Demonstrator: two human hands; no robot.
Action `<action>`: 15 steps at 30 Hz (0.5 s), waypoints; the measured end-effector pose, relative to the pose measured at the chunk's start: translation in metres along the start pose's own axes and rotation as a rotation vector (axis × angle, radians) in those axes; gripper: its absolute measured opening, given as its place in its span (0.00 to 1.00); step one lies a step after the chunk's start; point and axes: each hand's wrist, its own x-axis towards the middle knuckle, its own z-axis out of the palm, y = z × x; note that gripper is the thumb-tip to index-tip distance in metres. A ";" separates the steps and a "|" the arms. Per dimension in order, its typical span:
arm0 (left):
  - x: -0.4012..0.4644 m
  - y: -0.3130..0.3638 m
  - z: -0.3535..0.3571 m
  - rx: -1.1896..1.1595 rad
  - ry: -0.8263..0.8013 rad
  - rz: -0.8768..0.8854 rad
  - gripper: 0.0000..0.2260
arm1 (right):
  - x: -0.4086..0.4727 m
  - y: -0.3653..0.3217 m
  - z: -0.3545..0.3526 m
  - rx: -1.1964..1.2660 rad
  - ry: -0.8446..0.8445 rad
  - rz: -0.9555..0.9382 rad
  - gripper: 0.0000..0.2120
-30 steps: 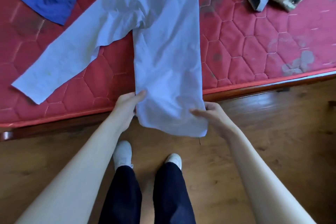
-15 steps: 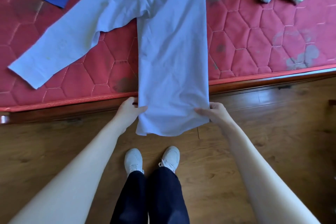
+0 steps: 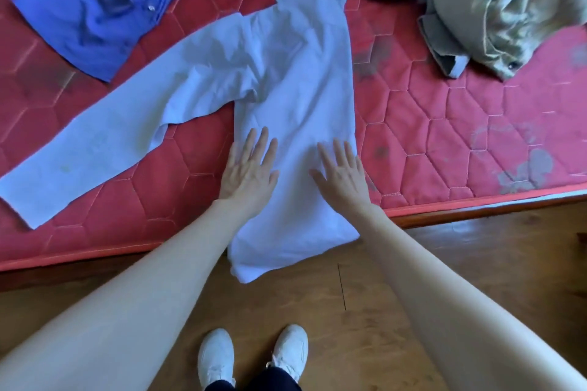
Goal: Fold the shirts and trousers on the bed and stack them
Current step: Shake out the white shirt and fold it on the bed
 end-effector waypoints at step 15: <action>0.211 -0.060 -0.040 0.070 0.082 -0.124 0.24 | 0.193 0.027 -0.048 0.056 0.108 0.076 0.23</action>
